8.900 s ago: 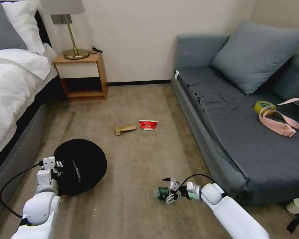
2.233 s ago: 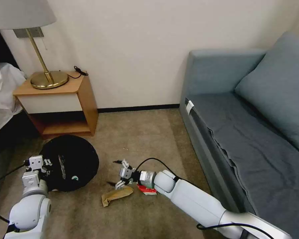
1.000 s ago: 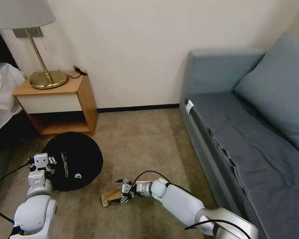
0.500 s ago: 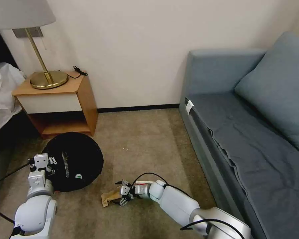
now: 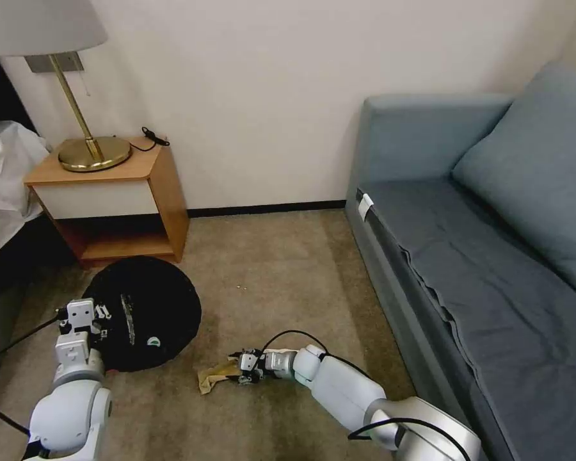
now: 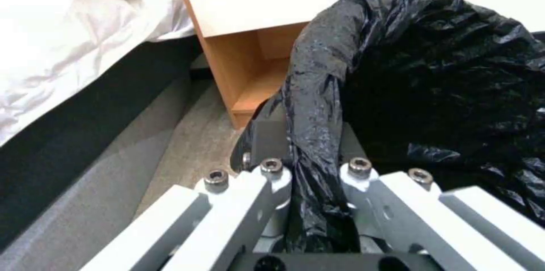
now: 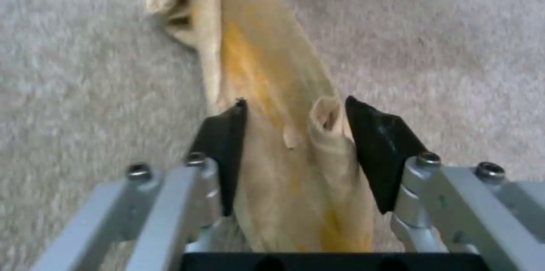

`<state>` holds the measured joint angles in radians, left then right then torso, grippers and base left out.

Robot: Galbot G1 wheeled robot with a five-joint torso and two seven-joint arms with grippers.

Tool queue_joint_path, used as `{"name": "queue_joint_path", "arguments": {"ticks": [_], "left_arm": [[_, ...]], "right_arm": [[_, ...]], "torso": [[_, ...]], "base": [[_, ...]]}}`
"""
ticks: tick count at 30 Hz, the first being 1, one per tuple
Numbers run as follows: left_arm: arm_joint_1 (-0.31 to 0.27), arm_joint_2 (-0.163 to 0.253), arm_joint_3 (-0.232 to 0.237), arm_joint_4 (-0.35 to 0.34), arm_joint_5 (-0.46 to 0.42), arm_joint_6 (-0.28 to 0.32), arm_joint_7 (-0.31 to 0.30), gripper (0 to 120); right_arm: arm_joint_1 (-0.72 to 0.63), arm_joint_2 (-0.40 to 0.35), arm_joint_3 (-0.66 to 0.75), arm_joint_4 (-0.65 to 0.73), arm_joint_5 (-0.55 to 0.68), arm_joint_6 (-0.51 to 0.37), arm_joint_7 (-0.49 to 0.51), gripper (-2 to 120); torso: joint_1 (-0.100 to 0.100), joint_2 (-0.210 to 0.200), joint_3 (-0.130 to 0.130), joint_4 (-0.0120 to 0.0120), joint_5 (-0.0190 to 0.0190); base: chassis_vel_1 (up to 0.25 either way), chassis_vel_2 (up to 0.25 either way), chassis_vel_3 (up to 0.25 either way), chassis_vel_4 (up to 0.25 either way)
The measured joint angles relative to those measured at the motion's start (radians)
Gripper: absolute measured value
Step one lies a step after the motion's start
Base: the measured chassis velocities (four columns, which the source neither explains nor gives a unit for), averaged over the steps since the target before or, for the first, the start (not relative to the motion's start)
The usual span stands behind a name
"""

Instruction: Pick up the trash bin, then pick up the garbage on the floor and place it into the trash bin.

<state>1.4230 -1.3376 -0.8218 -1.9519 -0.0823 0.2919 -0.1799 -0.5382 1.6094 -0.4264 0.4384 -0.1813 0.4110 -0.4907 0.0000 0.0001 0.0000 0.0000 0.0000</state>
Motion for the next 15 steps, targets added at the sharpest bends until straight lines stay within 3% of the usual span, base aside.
{"name": "queue_joint_path", "arguments": {"ticks": [6, 10, 15], "left_arm": [[0.006, -0.001, -0.004, -0.006, -0.001, -0.002, 0.001, 4], [0.016, -0.004, -0.009, -0.009, -0.002, -0.008, 0.001, 4], [0.019, -0.006, -0.010, -0.011, -0.002, -0.010, 0.001, 4]], "right_arm": [[0.000, 0.000, 0.011, -0.008, -0.019, -0.001, -0.011, 24], [-0.002, -0.001, 0.015, -0.009, -0.024, -0.001, -0.014, 4], [-0.001, -0.001, 0.027, -0.006, -0.021, 0.002, -0.014, 0]], "torso": [[0.000, 0.000, 0.000, 0.0000, 0.0000], [0.000, 0.000, 0.000, -0.0001, 0.0000], [0.000, 0.000, 0.000, 0.0000, 0.0000]], "base": [[0.000, 0.000, 0.000, 0.000], [0.000, 0.000, 0.000, 0.000], [0.000, 0.000, 0.000, 0.000]]}}
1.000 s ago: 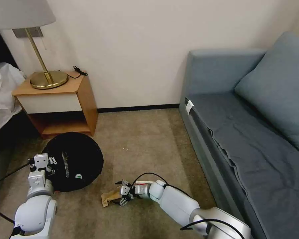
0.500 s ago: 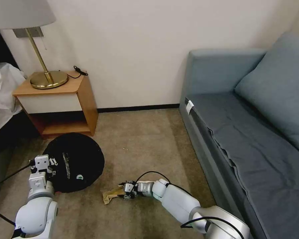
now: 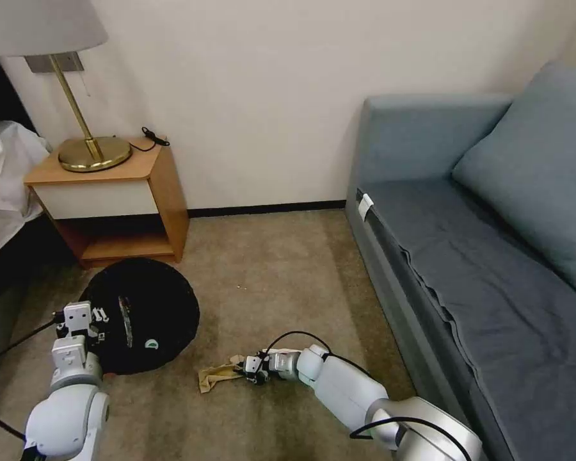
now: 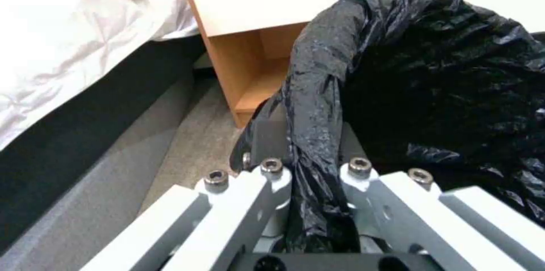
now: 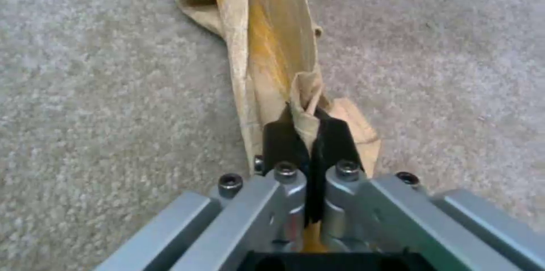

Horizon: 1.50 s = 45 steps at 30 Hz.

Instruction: Pick up the trash bin, then pick up the garbage on the floor and place it into the trash bin.

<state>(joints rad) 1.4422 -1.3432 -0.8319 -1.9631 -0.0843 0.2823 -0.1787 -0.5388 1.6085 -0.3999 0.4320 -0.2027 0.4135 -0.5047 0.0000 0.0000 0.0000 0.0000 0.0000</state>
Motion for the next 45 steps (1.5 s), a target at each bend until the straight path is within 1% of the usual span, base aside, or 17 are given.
{"name": "queue_joint_path", "arguments": {"ticks": [7, 10, 13, 15, 18, 21, 23, 29, 32, 33, 34, 37, 38, 42, 45], "left_arm": [[0.000, 0.009, -0.012, -0.001, -0.013, -0.001, 0.001, 4], [-0.002, 0.017, -0.020, 0.003, -0.023, -0.001, 0.001, 4], [-0.004, 0.035, -0.029, 0.008, -0.037, -0.001, 0.001, 4], [-0.005, 0.037, -0.030, 0.008, -0.038, -0.001, 0.001, 4], [-0.010, 0.047, -0.030, 0.008, -0.042, -0.001, 0.002, 4], [-0.013, 0.048, -0.027, 0.009, -0.043, -0.001, 0.002, 4], [-0.021, 0.047, -0.021, 0.023, -0.040, -0.001, 0.003, 4], [-0.034, 0.040, -0.005, 0.036, -0.030, -0.001, 0.003, 4], [-0.045, 0.037, 0.007, 0.041, -0.025, -0.001, 0.005, 4], [-0.049, 0.037, 0.009, 0.044, -0.024, -0.001, 0.009, 4], [-0.049, 0.037, 0.009, 0.044, -0.024, -0.001, 0.009, 4], [-0.059, 0.039, 0.013, 0.054, -0.024, -0.001, 0.017, 4], [-0.059, 0.039, 0.013, 0.054, -0.024, -0.001, 0.017, 4], [-0.067, 0.041, 0.020, 0.053, -0.025, 0.004, 0.019, 4], [-0.066, 0.038, 0.024, 0.050, -0.026, 0.004, 0.021, 4]], "right_arm": [[0.008, -0.003, 0.074, 0.082, 0.035, 0.010, 0.002, 0], [0.011, -0.018, 0.109, 0.123, 0.049, 0.010, 0.004, 0], [0.011, -0.053, 0.171, 0.196, 0.086, 0.001, 0.003, 0], [0.011, -0.059, 0.178, 0.207, 0.088, 0.000, 0.003, 0], [0.009, -0.094, 0.238, 0.264, 0.081, -0.002, 0.002, 0], [0.011, -0.098, 0.267, 0.277, 0.073, 0.006, 0.004, 0], [0.017, -0.099, 0.299, 0.310, 0.079, 0.008, 0.008, 0], [0.029, -0.093, 0.303, 0.379, 0.127, -0.006, 0.011, 0], [0.031, -0.091, 0.268, 0.464, 0.188, -0.029, 0.016, 0], [0.030, -0.090, 0.252, 0.492, 0.208, -0.036, 0.026, 0], [0.030, -0.090, 0.252, 0.492, 0.208, -0.036, 0.026, 0], [0.019, -0.071, 0.210, 0.539, 0.232, -0.042, 0.076, 0], [0.019, -0.071, 0.210, 0.539, 0.232, -0.042, 0.076, 0], [0.006, -0.023, 0.179, 0.559, 0.253, -0.046, 0.102, 0], [0.002, -0.006, 0.173, 0.560, 0.255, -0.046, 0.105, 0]], "torso": [[0.000, 0.000, 0.000, 0.0001, 0.0001], [0.000, 0.000, 0.000, 0.0002, 0.0000], [0.000, 0.000, 0.000, 0.0000, 0.0001], [0.000, 0.000, 0.000, 0.0001, 0.0001], [0.000, 0.000, 0.000, -0.0002, 0.0001], [0.000, 0.000, 0.000, -0.0002, 0.0000], [0.000, 0.000, 0.000, -0.0002, 0.0000], [0.000, 0.000, 0.000, 0.0000, 0.0000], [0.000, 0.000, 0.000, 0.0000, 0.0000], [0.000, 0.000, 0.000, 0.0000, 0.0000], [0.000, 0.000, 0.000, 0.0000, 0.0000], [0.000, 0.000, 0.000, 0.0000, -0.0001], [0.000, 0.000, 0.000, 0.0000, -0.0001], [0.000, 0.000, 0.000, 0.0001, -0.0001], [0.000, 0.000, 0.000, 0.0002, -0.0001]], "base": [[0.000, 0.000, 0.000, 0.000], [0.000, 0.000, 0.000, 0.000], [0.000, 0.000, 0.000, 0.000], [0.000, 0.000, 0.000, 0.000], [0.000, 0.000, 0.000, 0.000], [0.000, 0.000, 0.000, 0.000], [0.000, 0.000, 0.000, 0.000], [0.000, 0.000, 0.000, 0.000], [0.000, 0.000, 0.000, 0.000], [0.000, 0.000, 0.000, 0.000], [0.000, 0.000, 0.000, 0.000], [0.000, 0.000, 0.000, 0.000], [0.000, 0.000, 0.000, 0.000], [0.000, 0.000, 0.000, 0.000], [0.000, 0.000, 0.000, 0.000]]}}
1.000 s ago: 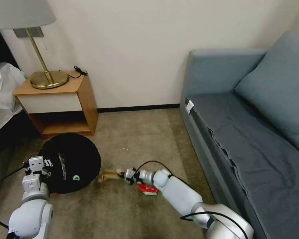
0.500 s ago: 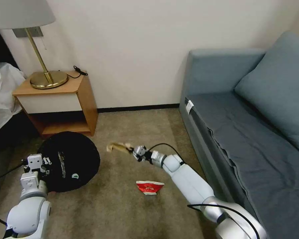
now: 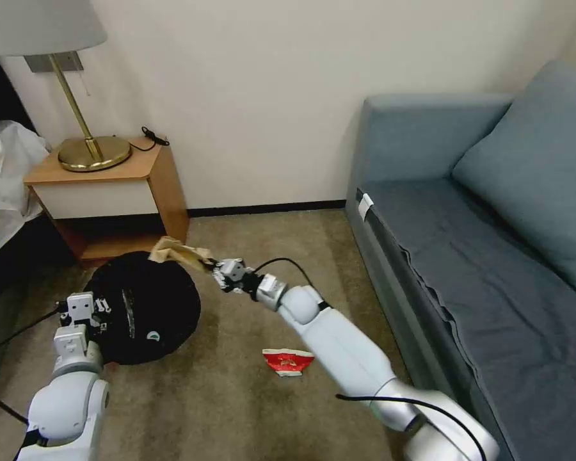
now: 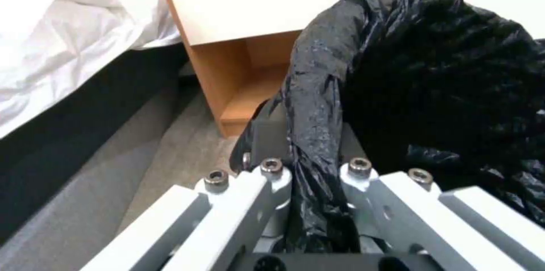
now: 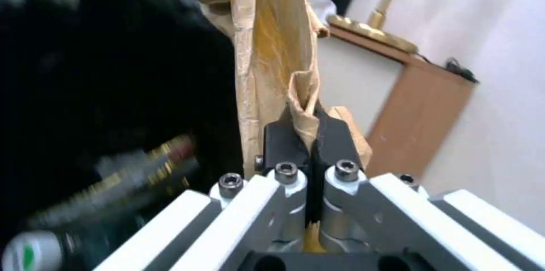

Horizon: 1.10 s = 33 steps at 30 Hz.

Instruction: Pick up the trash bin, then pick up the garbage on the floor and place it into the trash bin.

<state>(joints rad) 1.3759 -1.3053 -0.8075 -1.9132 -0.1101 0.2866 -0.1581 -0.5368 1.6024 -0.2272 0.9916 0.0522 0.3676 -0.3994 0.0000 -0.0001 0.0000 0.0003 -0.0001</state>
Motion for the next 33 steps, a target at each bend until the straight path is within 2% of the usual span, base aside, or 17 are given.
{"name": "queue_joint_path", "arguments": {"ticks": [17, 33], "left_arm": [[0.018, -0.033, 0.035, -0.040, 0.008, 0.005, -0.001, 4], [0.010, -0.042, 0.059, -0.032, -0.001, 0.002, 0.023, 4]], "right_arm": [[-0.092, 0.008, 0.045, -0.019, -0.037, 0.027, 0.013, 0], [-0.089, 0.006, -0.041, 0.000, -0.035, 0.027, 0.009, 1]], "torso": [[0.000, 0.000, 0.000, -0.0002, 0.0001], [0.000, 0.000, 0.000, -0.0003, 0.0001]], "base": [[0.000, 0.000, 0.000, 0.000], [0.000, 0.000, 0.000, 0.000]]}}
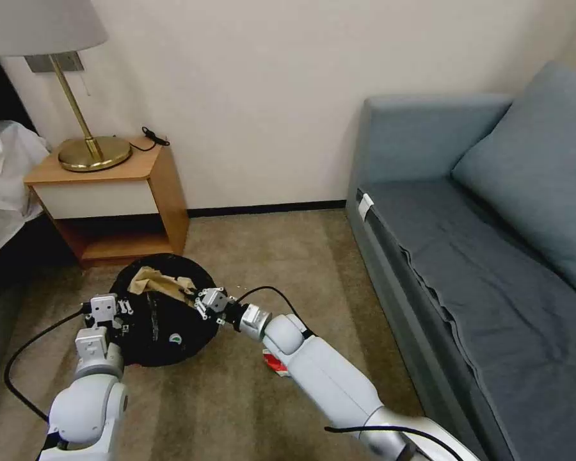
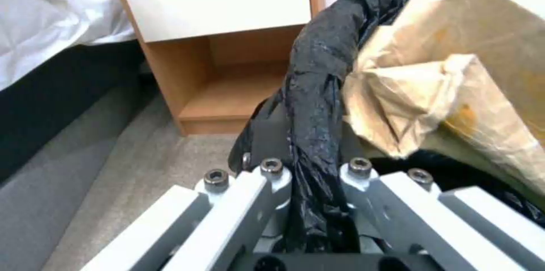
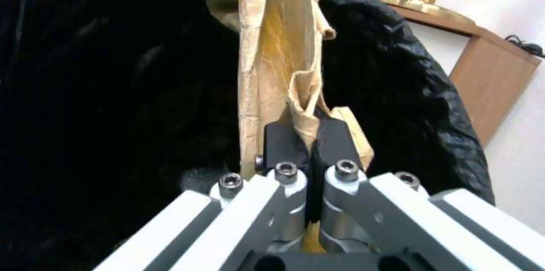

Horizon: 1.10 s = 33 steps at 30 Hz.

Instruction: Pick up the trash bin, then pick up the garbage on the floor and place it into the trash bin.

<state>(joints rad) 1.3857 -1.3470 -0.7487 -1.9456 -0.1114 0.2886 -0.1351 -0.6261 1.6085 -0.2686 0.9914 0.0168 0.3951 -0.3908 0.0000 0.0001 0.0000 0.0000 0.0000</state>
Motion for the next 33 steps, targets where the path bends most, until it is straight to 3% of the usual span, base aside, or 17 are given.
{"name": "queue_joint_path", "arguments": {"ticks": [12, 14, 19, 21, 29, 33], "left_arm": [[-0.006, 0.008, 0.002, 0.005, -0.001, -0.003, 0.004, 4], [-0.008, 0.010, 0.000, 0.011, -0.002, -0.004, 0.003, 4], [-0.008, 0.010, -0.006, 0.015, -0.002, -0.006, 0.002, 4], [-0.008, 0.010, -0.012, 0.019, 0.002, -0.012, 0.006, 4], [-0.002, 0.008, -0.021, 0.023, 0.020, -0.026, 0.018, 4], [0.005, 0.011, -0.031, 0.020, 0.011, -0.021, 0.007, 4]], "right_arm": [[-0.001, 0.000, 0.005, -0.012, -0.011, 0.000, 0.007, 39], [-0.002, 0.000, 0.008, -0.019, -0.018, 0.004, 0.008, 53], [-0.002, 0.000, 0.010, -0.026, -0.023, 0.007, 0.008, 64], [-0.001, 0.000, 0.010, -0.027, -0.024, 0.008, 0.009, 77], [0.008, 0.000, 0.011, -0.028, -0.029, 0.010, 0.011, 99], [0.022, -0.026, 0.034, -0.041, -0.033, 0.015, 0.011, 100]], "torso": [[0.000, 0.000, 0.000, 0.0000, 0.0000], [0.000, 0.000, 0.000, 0.0000, 0.0000], [0.000, 0.000, 0.000, 0.0000, 0.0000], [0.000, 0.000, 0.000, 0.0000, 0.0000], [0.000, 0.000, 0.000, 0.0000, 0.0000], [0.000, 0.000, 0.000, 0.0002, 0.0000]], "base": [[0.000, 0.000, 0.000, 0.000], [0.000, 0.000, 0.000, 0.000], [0.000, 0.000, 0.000, 0.000], [0.000, 0.000, 0.000, 0.000], [0.000, 0.000, 0.000, 0.000], [0.000, 0.000, 0.000, 0.000]]}}
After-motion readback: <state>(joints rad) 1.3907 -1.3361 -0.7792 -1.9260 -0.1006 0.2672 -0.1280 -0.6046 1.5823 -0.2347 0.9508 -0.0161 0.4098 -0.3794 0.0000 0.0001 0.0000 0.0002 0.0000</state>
